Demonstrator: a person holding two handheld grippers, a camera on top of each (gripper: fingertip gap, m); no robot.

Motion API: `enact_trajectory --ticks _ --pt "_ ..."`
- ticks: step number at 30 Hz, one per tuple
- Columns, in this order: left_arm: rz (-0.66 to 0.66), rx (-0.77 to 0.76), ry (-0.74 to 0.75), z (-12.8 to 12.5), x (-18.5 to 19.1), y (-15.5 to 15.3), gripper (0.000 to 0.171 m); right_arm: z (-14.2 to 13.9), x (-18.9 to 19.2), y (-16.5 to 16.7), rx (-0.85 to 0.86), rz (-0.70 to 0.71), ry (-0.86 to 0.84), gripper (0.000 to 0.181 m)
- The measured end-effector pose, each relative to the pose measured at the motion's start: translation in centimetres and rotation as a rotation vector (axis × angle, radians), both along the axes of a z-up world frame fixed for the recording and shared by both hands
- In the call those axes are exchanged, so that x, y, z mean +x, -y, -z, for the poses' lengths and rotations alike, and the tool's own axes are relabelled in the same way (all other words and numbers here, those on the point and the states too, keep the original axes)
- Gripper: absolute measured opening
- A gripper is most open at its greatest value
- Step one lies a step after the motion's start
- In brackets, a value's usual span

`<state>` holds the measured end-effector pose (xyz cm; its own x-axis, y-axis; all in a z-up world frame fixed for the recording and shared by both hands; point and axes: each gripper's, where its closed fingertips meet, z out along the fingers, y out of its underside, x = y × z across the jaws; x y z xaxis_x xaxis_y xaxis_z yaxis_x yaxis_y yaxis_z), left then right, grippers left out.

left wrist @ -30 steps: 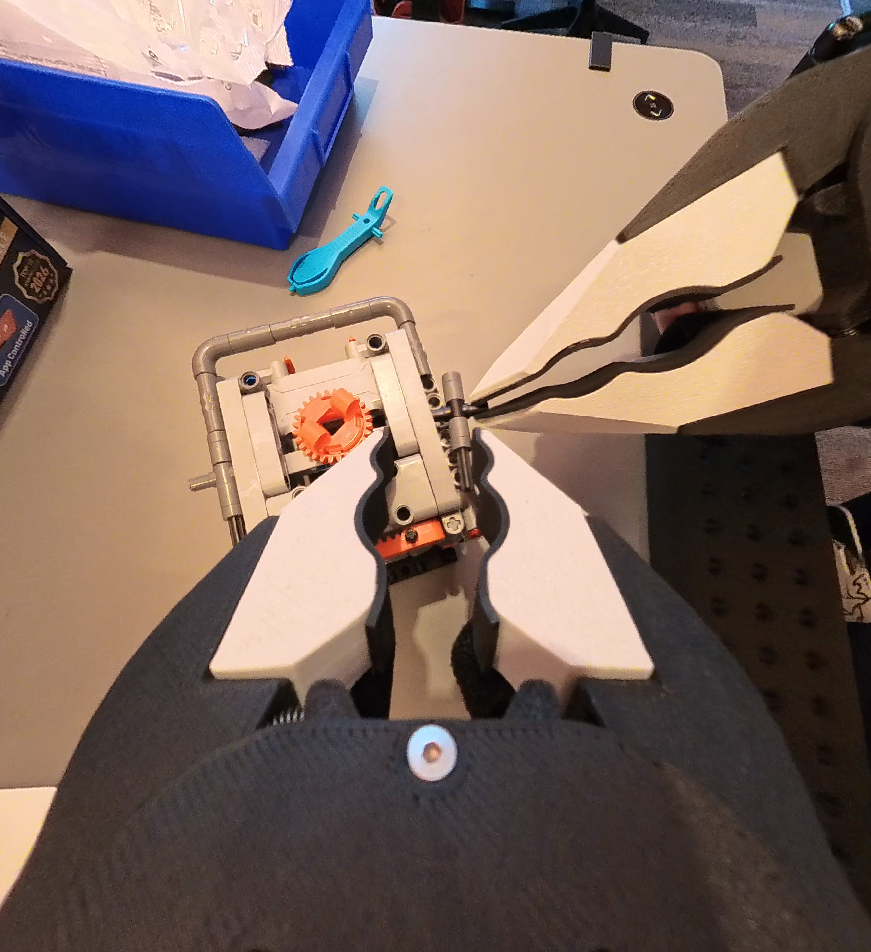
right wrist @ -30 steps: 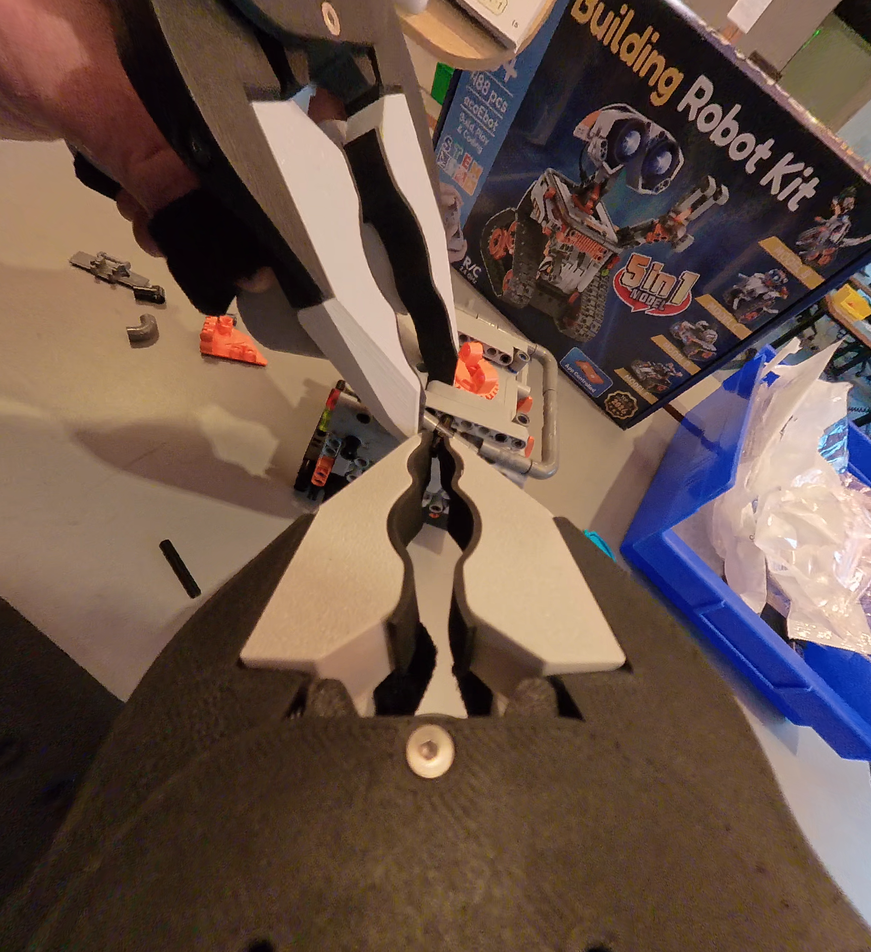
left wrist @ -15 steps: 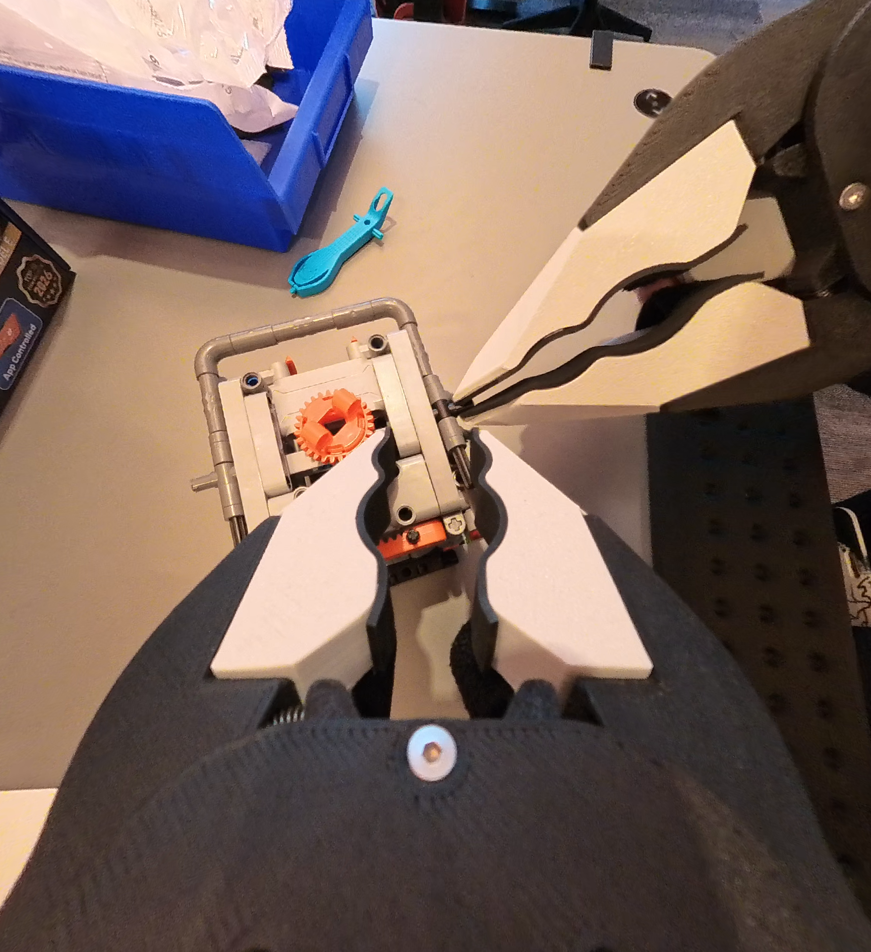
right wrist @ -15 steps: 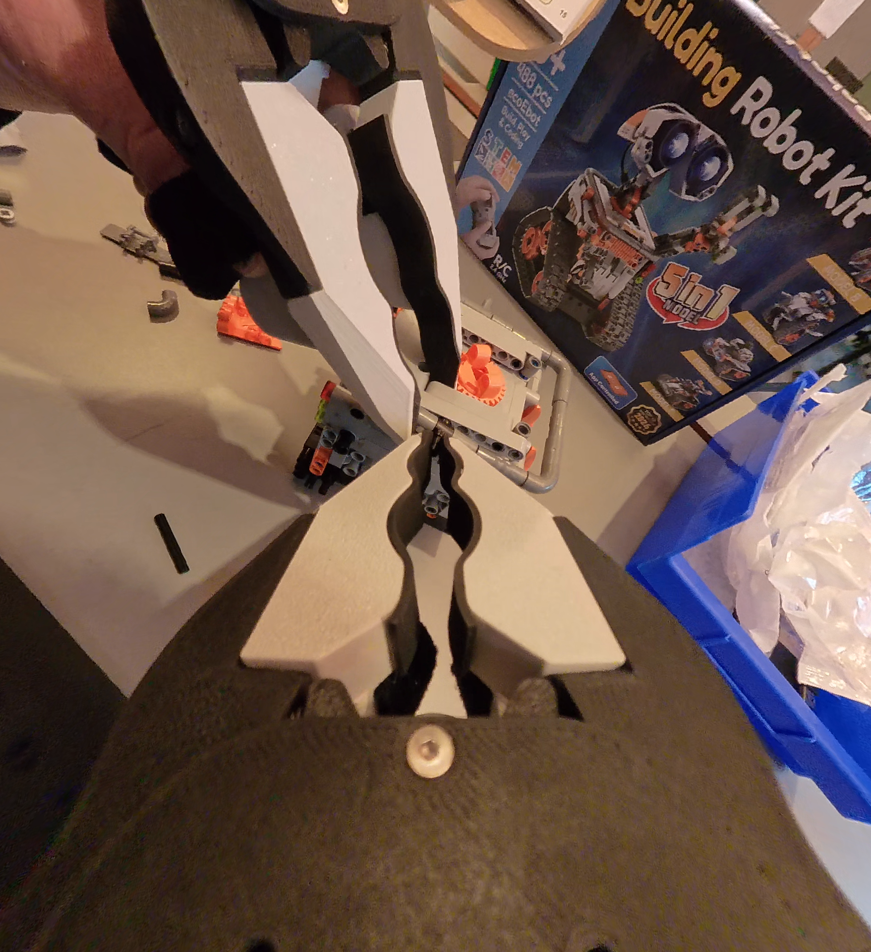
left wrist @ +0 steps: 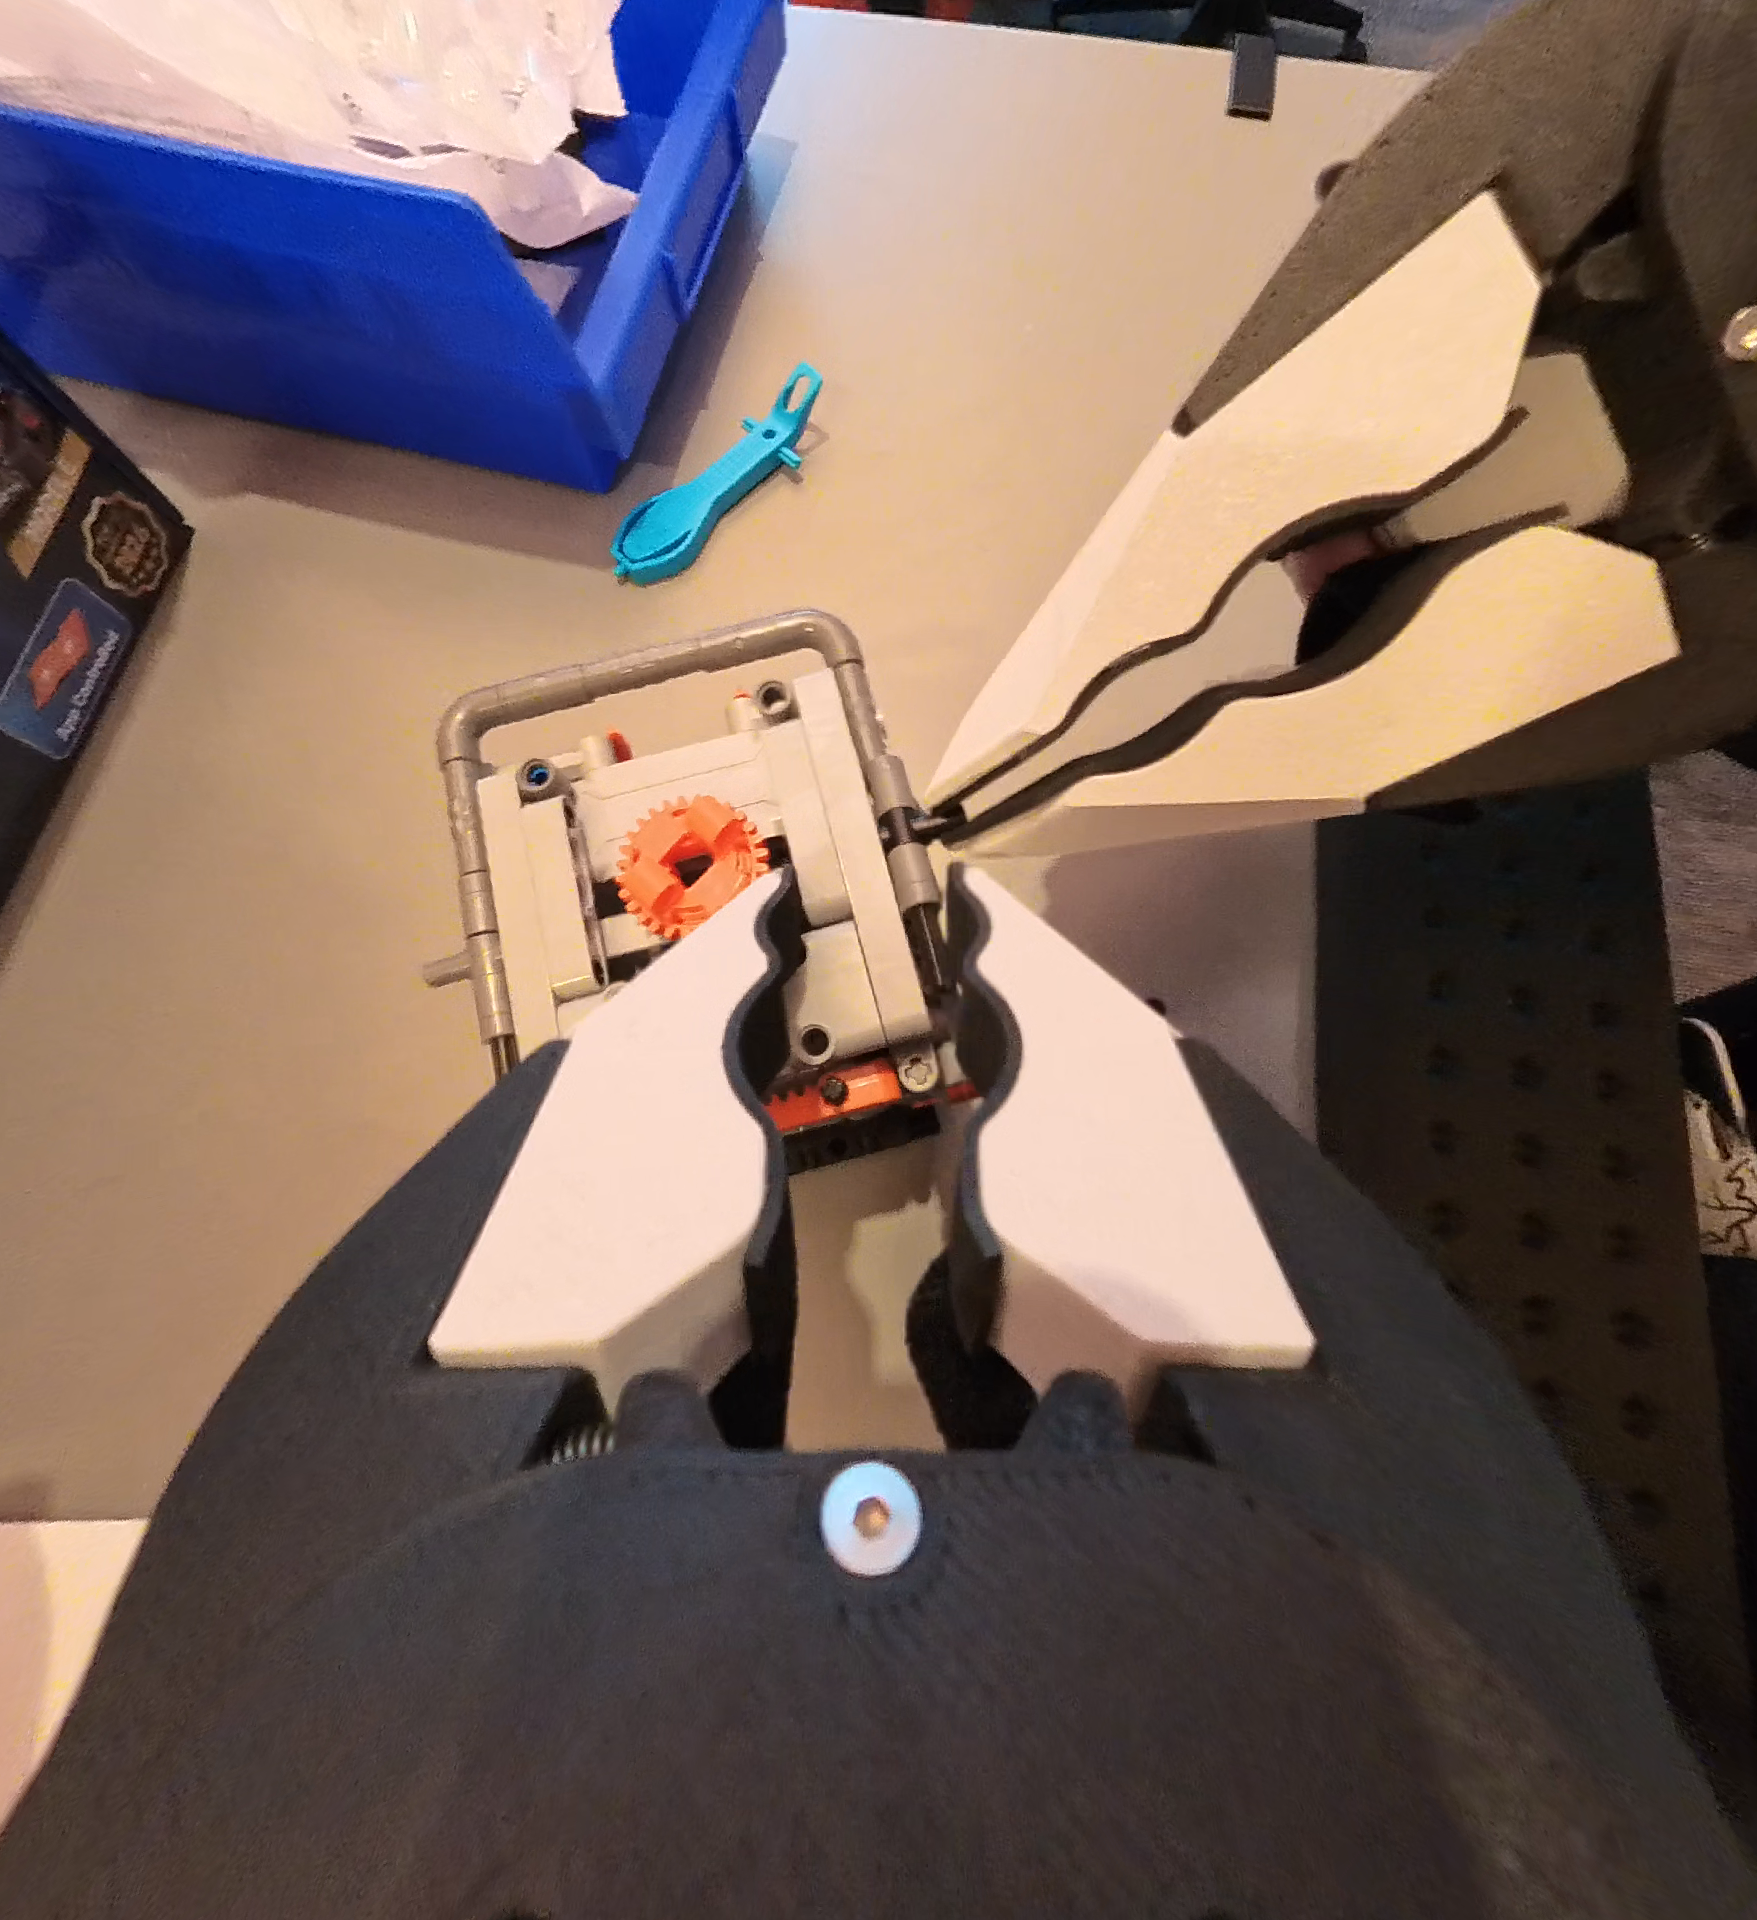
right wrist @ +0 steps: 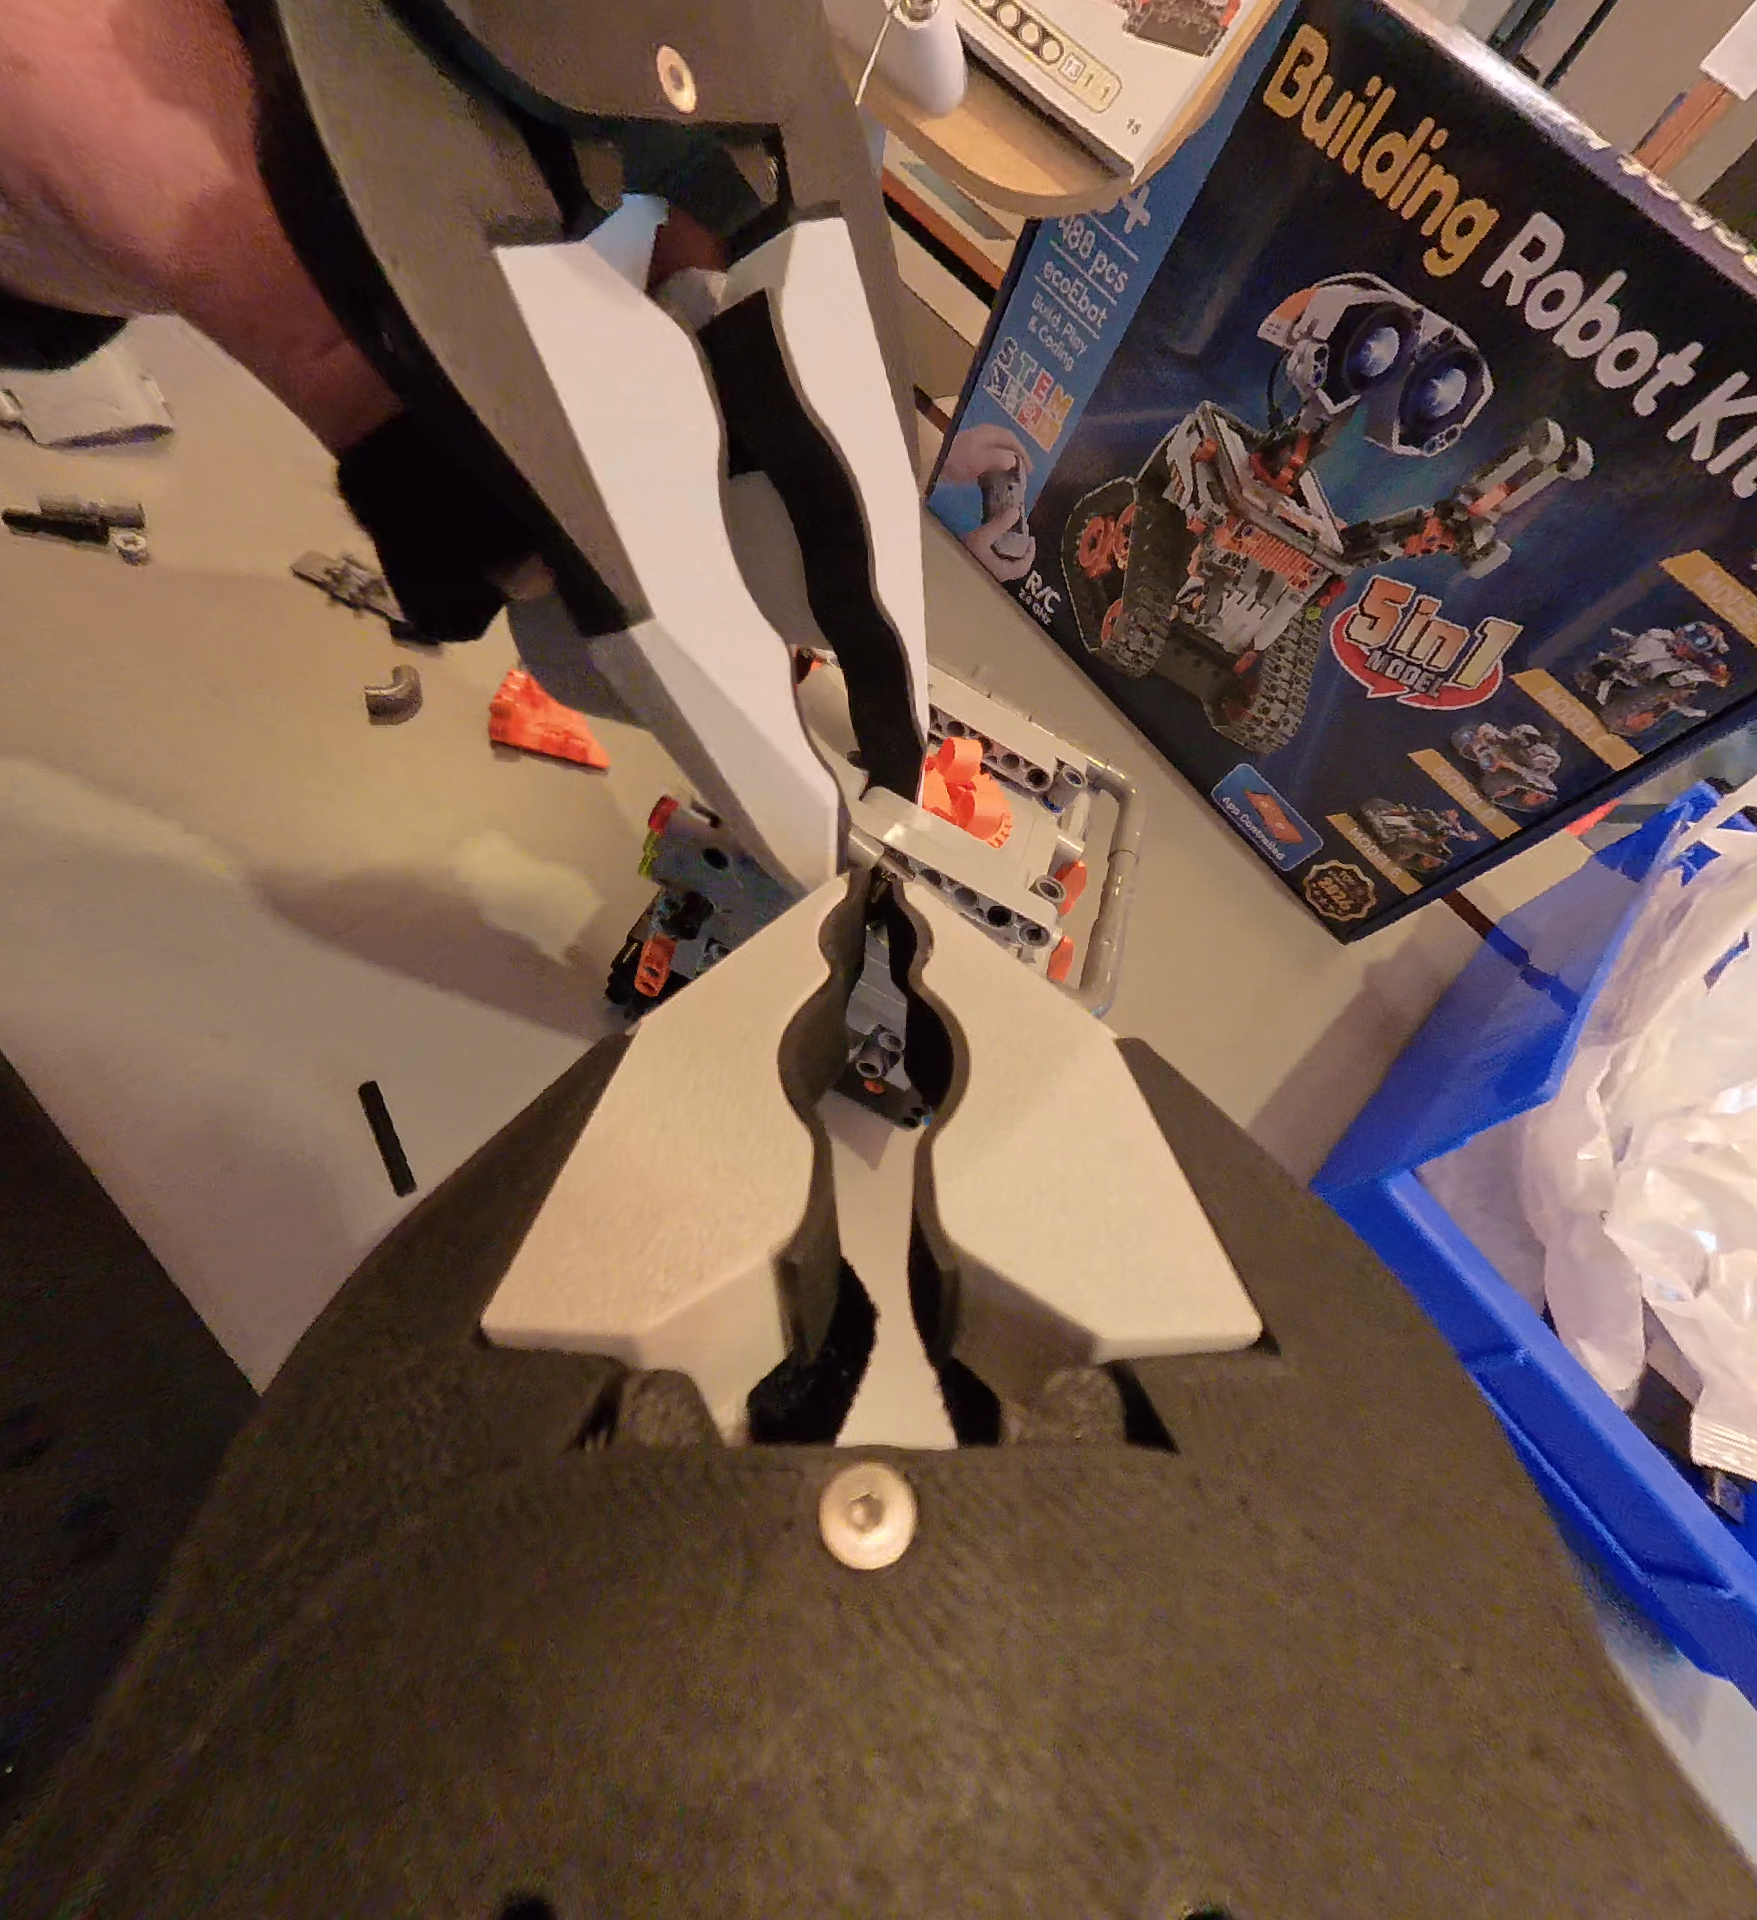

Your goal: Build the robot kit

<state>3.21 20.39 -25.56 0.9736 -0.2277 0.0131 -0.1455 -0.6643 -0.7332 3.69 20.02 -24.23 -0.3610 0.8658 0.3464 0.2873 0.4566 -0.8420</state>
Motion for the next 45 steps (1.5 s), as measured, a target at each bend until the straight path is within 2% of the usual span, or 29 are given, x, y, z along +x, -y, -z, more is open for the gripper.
enact_trajectory --ticks 10,12,15,17,20,27,30,38,45 --pt "-0.009 0.009 -0.033 0.3 -0.1 0.3 0.023 -0.4 0.5 0.3 -0.063 -0.073 -0.043 0.003" --pt "-0.021 0.014 -0.024 0.3 -0.3 0.4 0.023 -0.6 1.0 -0.2 -0.101 -0.099 -0.042 0.006" --pt "-0.009 0.021 -0.019 0.2 -0.2 0.5 0.023 0.5 1.0 -1.7 -0.090 -0.104 0.006 0.009" --pt "0.000 0.024 -0.015 0.3 0.0 0.5 0.023 1.0 0.9 -1.0 -0.106 -0.180 0.030 0.012" --pt "-0.006 0.031 -0.003 0.3 0.0 0.5 0.023 2.6 0.4 -0.9 -0.073 -0.187 0.097 0.003" --pt "-0.012 0.031 -0.007 0.3 0.1 0.7 0.026 2.3 0.2 0.2 -0.226 -0.206 0.100 0.000" --pt "-0.014 0.036 0.002 0.3 0.2 0.8 0.030 2.3 0.2 0.3 -0.244 -0.204 0.100 0.000" --pt "-0.056 0.037 -0.085 -0.1 0.3 2.3 0.041 2.4 0.5 1.0 -0.239 -0.241 0.104 0.000" --pt "-0.090 0.060 -0.136 -0.5 0.4 3.6 0.037 1.8 0.7 1.6 -0.251 -0.271 0.098 0.000"
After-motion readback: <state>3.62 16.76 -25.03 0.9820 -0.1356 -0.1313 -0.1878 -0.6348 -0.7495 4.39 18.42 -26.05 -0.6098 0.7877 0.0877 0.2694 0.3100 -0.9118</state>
